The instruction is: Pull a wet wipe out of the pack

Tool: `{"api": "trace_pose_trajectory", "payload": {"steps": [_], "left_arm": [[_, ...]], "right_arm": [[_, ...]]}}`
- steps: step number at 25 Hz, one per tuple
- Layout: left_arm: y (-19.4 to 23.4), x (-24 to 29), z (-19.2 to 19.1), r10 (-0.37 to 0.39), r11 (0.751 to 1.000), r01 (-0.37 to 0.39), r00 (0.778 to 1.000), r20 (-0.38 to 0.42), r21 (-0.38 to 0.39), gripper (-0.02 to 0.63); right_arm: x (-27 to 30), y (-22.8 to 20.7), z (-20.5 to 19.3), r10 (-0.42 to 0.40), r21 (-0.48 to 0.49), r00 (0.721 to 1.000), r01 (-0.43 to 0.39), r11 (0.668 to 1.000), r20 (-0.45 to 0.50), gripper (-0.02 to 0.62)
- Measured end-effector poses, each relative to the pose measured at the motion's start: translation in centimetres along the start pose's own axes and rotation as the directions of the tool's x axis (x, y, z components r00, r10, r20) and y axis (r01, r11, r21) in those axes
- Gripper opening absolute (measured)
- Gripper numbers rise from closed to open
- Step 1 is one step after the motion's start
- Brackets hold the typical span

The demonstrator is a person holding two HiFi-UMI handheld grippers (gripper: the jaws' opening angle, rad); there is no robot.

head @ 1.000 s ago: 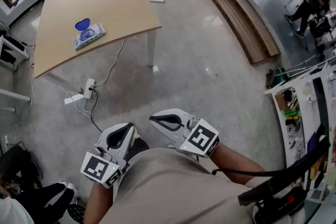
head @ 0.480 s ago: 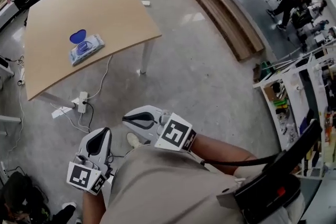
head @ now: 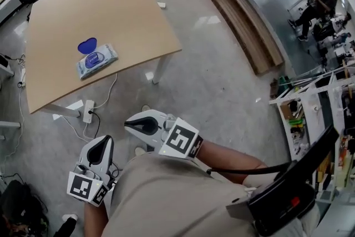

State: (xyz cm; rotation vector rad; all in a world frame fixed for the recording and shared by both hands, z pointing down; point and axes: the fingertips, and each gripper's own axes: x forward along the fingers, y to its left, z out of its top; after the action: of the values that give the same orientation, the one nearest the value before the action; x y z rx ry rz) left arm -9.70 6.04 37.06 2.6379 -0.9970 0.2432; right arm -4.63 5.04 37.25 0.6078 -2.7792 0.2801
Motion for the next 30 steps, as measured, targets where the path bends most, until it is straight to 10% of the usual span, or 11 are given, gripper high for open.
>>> {"api": "trace_pose_trajectory", "payload": {"steps": [19,30], "left_arm": [[21.6,17.5,3.6,0.197,0.977,-0.204,0.975,-0.101,-0.063,0.002],[33.5,18.8,-1.7,0.126,0.988,-0.144,0.957,-0.261,-0.052,0.035]], "right_arm": [[12.1,-26.4,0.3,0.120,0.012,0.990,-0.119,0.993,-0.077,0.043],[24.4,-32.3,-5.0,0.064,-0.011,0.966,-0.069,0.998,-0.249,0.077]]}}
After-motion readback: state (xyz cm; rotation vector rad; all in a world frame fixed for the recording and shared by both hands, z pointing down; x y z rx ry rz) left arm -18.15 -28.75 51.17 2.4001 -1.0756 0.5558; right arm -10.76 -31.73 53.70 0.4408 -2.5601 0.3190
